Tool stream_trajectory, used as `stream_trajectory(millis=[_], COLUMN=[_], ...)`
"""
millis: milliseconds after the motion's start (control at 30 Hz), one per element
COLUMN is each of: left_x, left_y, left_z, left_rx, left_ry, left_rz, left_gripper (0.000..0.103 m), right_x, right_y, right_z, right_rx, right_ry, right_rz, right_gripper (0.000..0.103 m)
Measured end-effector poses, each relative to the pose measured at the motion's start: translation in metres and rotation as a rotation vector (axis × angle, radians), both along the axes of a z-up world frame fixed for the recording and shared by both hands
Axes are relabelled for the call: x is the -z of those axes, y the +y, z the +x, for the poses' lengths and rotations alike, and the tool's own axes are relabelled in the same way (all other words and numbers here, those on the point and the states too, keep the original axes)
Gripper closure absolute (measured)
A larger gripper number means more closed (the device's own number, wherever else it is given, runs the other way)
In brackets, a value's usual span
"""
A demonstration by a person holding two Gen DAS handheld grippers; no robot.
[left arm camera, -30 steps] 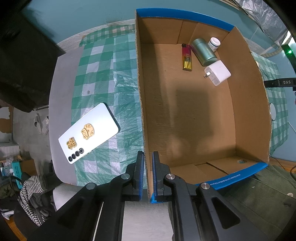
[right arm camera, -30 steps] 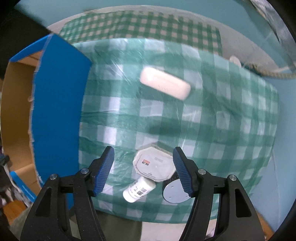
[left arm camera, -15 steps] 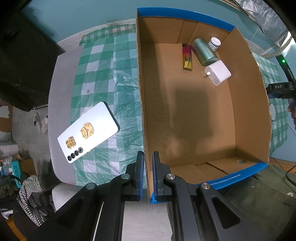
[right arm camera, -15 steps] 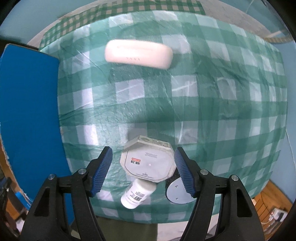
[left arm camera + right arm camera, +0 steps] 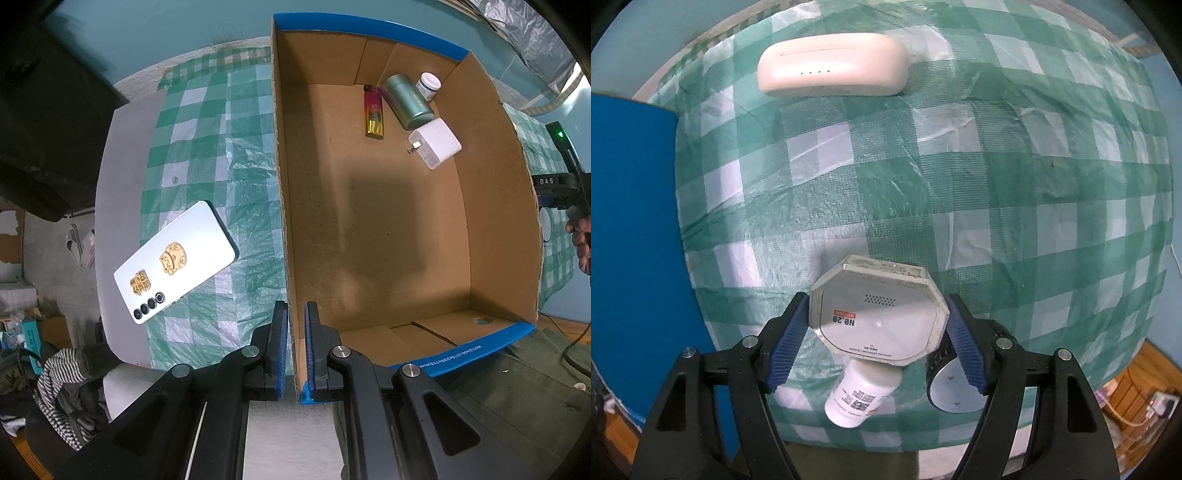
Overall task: Organize rigid objects
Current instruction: 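Move the right tool to the white octagonal device and grasp it, then lift the octagonal device with the right tool over the box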
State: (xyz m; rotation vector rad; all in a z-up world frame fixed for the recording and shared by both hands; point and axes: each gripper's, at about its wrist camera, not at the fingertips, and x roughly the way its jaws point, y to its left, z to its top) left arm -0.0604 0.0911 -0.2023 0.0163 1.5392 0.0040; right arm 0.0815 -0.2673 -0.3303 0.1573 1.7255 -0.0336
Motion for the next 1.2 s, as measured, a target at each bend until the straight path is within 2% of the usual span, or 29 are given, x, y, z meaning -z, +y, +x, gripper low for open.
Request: stream_trajectory(millis=[300,633,1200], left_x=[0.001,0.001,0.000], left_y=[0.000,0.001,0.001], left_z=[0.000,-0.001,-0.004], left_rx=[0.000,0.001,-0.003], left_ry=[0.000,0.004,0.001], left_rz=[-0.002,-0.004,-0.001], left_gripper=[0.095,0.095,0.094], right_x=[0.004,-0.010,-0.092], right_y=[0.009,0.039,0.088], right_z=[-0.004,-0.007,-0.001], right_rx=[-0.010,-0.123,-0.325], right_ry=[-0.016,-0.049,-0.169], right_rz=[-0.020,-0.029,0.008], right_gripper=[0.031,0.031,0.031])
